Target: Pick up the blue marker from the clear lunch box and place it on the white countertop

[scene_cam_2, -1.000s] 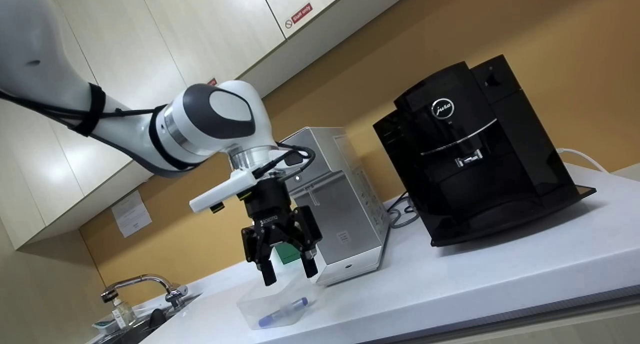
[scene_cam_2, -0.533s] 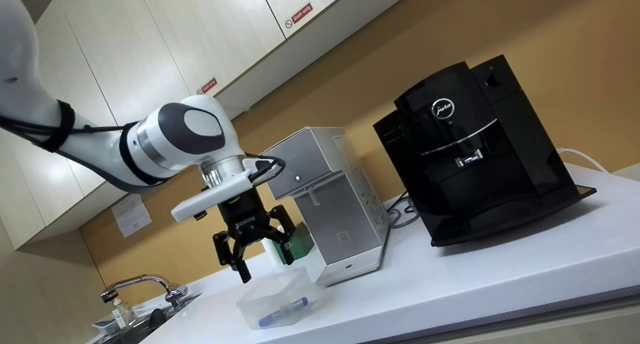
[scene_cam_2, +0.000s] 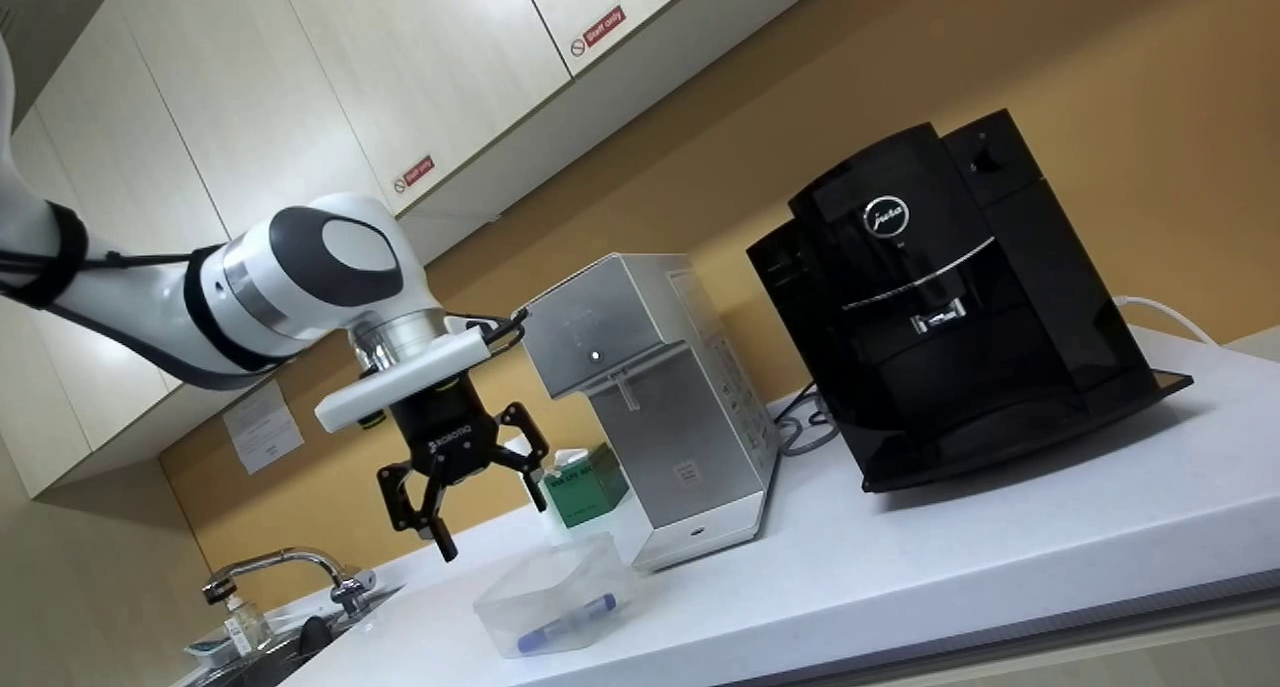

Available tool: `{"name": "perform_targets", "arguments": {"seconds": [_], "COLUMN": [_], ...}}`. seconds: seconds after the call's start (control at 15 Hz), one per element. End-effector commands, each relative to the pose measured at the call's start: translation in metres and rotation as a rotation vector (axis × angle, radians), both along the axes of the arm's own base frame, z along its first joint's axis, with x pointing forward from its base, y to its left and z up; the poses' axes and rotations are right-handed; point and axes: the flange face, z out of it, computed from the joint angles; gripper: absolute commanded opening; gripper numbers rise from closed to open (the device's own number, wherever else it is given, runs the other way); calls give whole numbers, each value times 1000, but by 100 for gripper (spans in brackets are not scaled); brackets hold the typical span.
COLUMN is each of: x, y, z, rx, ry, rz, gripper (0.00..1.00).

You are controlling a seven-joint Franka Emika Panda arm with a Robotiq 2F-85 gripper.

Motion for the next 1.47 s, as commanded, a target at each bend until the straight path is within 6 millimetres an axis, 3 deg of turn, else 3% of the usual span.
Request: {"name": "perform_targets", "arguments": {"seconds": [0.0,0.8,0.87,1.2,1.4], "x": [1,50,36,38,51], "y": [1,83,69,70,84], "z": [-1,6,2,-3,-8], "rx": [2,-65,-60,-58,-72], "ry": [-2,-23,-18,-8,8], "rz": [36,774,684,694,904], "gripper": [100,100,100,100,100]}}
